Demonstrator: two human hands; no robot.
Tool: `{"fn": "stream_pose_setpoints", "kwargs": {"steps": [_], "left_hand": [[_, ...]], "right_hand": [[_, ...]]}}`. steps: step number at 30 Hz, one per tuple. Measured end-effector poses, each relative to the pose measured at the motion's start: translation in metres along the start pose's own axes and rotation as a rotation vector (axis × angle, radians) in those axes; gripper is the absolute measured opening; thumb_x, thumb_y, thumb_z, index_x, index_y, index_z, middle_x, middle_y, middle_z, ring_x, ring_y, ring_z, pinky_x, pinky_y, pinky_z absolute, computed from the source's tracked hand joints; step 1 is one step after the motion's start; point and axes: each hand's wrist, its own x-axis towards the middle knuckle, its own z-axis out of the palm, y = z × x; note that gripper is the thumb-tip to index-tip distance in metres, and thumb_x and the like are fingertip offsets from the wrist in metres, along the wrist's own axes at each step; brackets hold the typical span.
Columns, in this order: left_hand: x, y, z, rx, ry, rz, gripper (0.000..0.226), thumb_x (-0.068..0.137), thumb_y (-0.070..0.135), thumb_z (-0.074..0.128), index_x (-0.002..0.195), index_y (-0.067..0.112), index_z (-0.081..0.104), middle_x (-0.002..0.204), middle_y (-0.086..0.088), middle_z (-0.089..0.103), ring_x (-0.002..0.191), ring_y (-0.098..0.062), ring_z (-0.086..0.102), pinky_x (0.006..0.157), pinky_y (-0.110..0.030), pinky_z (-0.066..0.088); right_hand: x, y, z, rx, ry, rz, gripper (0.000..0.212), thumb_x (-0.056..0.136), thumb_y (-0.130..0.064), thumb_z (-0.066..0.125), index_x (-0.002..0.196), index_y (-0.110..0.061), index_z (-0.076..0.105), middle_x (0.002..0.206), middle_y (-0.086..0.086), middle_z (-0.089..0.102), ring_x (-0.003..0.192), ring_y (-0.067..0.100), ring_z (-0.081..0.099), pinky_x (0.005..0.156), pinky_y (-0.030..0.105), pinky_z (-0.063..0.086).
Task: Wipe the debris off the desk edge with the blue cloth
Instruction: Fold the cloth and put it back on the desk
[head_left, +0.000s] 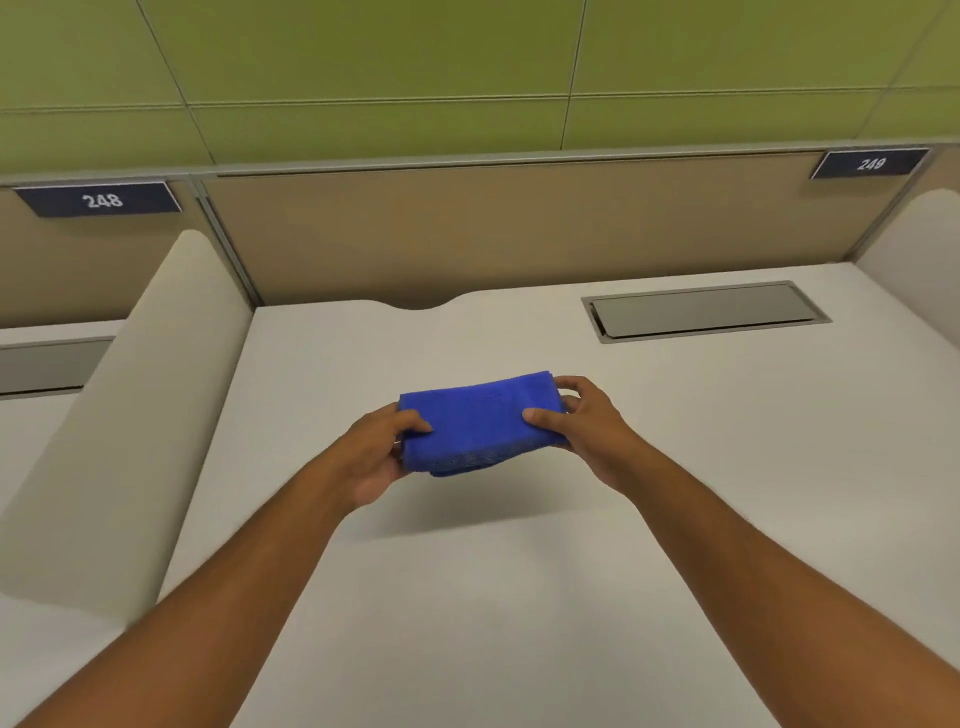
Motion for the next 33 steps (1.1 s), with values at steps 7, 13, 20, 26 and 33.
{"fn": "stream_pose_setpoints", "kwargs": {"steps": [7, 13, 20, 26, 33], "left_hand": [[0.086, 0.054, 0.086, 0.009, 0.115, 0.152, 0.052, 0.086, -0.004, 0.072, 0.13, 0.022, 0.063, 0.115, -0.012, 0.078, 0.09, -0.025, 0.078, 0.071, -0.035, 0.062], [0.179, 0.095, 0.133, 0.03, 0.253, 0.222, 0.05, 0.091, -0.002, 0.071, 0.132, 0.021, 0.056, 0.112, -0.011, 0.075, 0.095, -0.022, 0.073, 0.063, -0.035, 0.059], [0.296, 0.106, 0.147, 0.139, 0.437, 0.254, 0.045, 0.093, 0.001, 0.071, 0.129, 0.021, 0.055, 0.11, -0.01, 0.075, 0.098, -0.025, 0.074, 0.081, -0.045, 0.064], [0.355, 0.093, 0.144, 0.402, 0.556, 0.33, 0.039, 0.096, 0.005, 0.068, 0.129, 0.023, 0.057, 0.117, -0.004, 0.07, 0.099, -0.023, 0.07, 0.081, -0.039, 0.059], [0.382, 0.074, 0.134, 0.898, 0.574, 0.546, 0.035, 0.096, 0.005, 0.065, 0.128, 0.018, 0.065, 0.129, -0.004, 0.055, 0.098, -0.023, 0.06, 0.093, -0.034, 0.05]], "right_hand": [[0.09, -0.035, -0.083, -0.184, 0.234, -0.168, 0.042, 0.083, -0.027, 0.089, 0.088, -0.021, 0.048, 0.097, 0.002, 0.061, 0.084, 0.02, 0.062, 0.065, 0.029, 0.05], [0.195, -0.06, -0.127, -0.228, 0.27, -0.251, 0.024, 0.09, -0.017, 0.081, 0.086, -0.019, 0.057, 0.092, -0.004, 0.061, 0.084, 0.016, 0.057, 0.07, 0.027, 0.048], [0.306, -0.052, -0.146, -0.372, 0.283, -0.284, 0.015, 0.095, -0.006, 0.07, 0.098, -0.019, 0.061, 0.101, -0.008, 0.062, 0.097, 0.012, 0.06, 0.072, 0.004, 0.038], [0.353, -0.027, -0.143, -0.424, 0.299, -0.294, 0.02, 0.094, -0.007, 0.072, 0.094, -0.022, 0.059, 0.09, -0.018, 0.059, 0.079, 0.0, 0.058, 0.064, 0.004, 0.041], [0.373, -0.005, -0.141, -0.516, 0.303, -0.307, 0.015, 0.099, -0.013, 0.067, 0.096, -0.023, 0.057, 0.085, -0.012, 0.061, 0.078, 0.006, 0.058, 0.065, 0.013, 0.042]]}}
